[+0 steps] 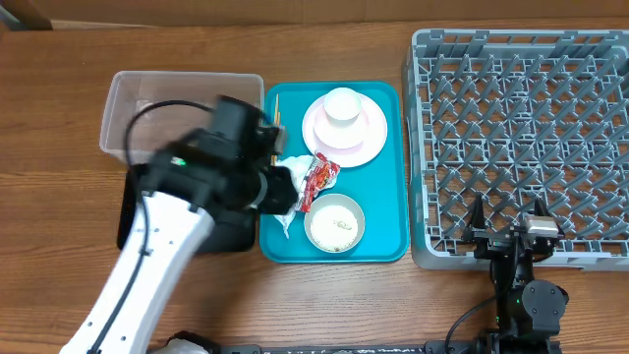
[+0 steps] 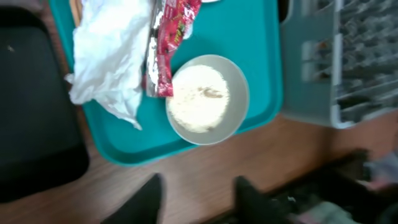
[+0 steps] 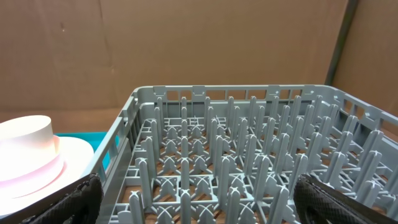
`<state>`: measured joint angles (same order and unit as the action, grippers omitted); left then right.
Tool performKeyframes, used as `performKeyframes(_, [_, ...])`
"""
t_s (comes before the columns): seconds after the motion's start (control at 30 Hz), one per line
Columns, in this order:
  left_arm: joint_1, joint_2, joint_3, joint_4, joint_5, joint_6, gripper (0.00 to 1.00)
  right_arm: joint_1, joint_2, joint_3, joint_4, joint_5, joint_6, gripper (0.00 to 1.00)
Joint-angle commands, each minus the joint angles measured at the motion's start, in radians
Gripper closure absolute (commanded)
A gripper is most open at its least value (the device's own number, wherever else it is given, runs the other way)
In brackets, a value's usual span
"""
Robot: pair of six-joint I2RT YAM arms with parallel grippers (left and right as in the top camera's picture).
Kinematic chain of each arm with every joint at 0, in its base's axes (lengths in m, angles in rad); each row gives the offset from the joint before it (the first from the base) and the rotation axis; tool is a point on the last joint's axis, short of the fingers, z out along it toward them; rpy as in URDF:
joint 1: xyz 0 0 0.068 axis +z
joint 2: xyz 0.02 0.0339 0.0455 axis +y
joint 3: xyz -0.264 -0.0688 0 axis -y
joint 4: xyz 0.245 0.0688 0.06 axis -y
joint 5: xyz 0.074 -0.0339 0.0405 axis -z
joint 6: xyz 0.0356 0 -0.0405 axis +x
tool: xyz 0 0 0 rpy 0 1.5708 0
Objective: Sort waste into correct bins and load items into the dishwasher
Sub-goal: 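Move the left gripper over the red wrapper on the teal tray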
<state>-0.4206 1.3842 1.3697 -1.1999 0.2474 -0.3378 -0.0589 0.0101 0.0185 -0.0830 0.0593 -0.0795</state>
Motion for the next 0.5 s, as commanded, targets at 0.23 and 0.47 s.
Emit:
performKeyframes(0.23, [-0.158, 0.113, -0.008, 0.043, -0.469, -0.201, 0.51, -0.002, -0.007, -0.01, 0.003, 0.006, -0.006, 0.0])
performKeyframes(0.47, [-0.147, 0.242, -0.007, 0.128, -0.417, -0.186, 0.6, -0.002, -0.007, -0.01, 0.003, 0.006, -0.006, 0.0])
